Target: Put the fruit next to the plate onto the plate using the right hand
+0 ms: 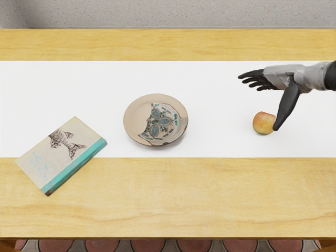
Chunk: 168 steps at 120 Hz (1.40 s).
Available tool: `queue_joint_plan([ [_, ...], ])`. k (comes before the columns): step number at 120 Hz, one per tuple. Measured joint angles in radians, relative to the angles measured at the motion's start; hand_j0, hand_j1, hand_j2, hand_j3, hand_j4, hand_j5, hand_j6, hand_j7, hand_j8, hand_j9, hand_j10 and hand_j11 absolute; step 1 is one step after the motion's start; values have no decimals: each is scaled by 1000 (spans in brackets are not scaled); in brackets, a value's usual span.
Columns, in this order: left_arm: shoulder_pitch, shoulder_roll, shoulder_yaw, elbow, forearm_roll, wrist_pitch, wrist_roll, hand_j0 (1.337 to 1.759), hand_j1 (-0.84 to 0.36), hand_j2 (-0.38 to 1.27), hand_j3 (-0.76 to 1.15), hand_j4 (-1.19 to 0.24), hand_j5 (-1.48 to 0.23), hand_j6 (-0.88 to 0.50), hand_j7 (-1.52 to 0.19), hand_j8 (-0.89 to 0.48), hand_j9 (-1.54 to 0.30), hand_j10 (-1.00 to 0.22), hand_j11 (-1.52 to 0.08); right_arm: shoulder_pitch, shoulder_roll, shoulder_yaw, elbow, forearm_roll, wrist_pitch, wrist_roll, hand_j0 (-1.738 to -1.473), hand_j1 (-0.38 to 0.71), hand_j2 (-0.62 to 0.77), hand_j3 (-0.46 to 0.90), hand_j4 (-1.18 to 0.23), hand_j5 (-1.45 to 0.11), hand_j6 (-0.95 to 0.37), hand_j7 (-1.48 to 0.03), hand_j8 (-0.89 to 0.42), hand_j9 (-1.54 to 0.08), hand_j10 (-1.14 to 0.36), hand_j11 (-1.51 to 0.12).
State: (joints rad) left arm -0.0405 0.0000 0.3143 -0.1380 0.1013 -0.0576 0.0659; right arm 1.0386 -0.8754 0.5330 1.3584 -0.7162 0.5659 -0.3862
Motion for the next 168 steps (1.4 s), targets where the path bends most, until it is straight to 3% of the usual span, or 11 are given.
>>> queue_joint_plan([
  [34, -1, 0, 0, 0, 0, 0, 0, 1658, 55, 49, 0, -245, -318, -245, -318, -245, -318, -245, -318, -18, -6, -131, 153, -153, -296, 0, -1658, -204, -23, 0, -127, -160, -128, -159, -127, -159, -126, -159],
  [72, -1, 0, 0, 0, 0, 0, 0, 1658, 55, 49, 0, -245, -318, -245, -318, -245, -318, -245, -318, -145, 4, -171, 213, -329, -549, 1, -1658, -82, -42, 0, -230, -293, -232, -292, -231, -293, -229, -293],
  [104, 0, 0, 0, 0, 0, 0, 0, 1658, 55, 49, 0, -245, -318, -245, -318, -245, -318, -245, -318, -179, 42, -236, 187, -400, -689, 1, -1658, -45, -47, 0, -261, -333, -264, -332, -262, -333, -261, -333],
  [147, 0, 0, 0, 0, 0, 0, 0, 1658, 55, 49, 0, -245, -318, -245, -318, -245, -318, -245, -318, -197, 102, -267, 92, -433, -737, 1, -1658, 36, -60, 0, -329, -422, -331, -421, -335, -422, -328, -422],
  [168, 0, 0, 0, 0, 0, 0, 0, 1658, 55, 49, 0, -245, -318, -245, -318, -245, -318, -245, -318, -202, 112, -276, 69, -436, -752, 1, -1658, 56, -62, 0, -351, -440, -350, -443, -308, -444, -347, -444],
])
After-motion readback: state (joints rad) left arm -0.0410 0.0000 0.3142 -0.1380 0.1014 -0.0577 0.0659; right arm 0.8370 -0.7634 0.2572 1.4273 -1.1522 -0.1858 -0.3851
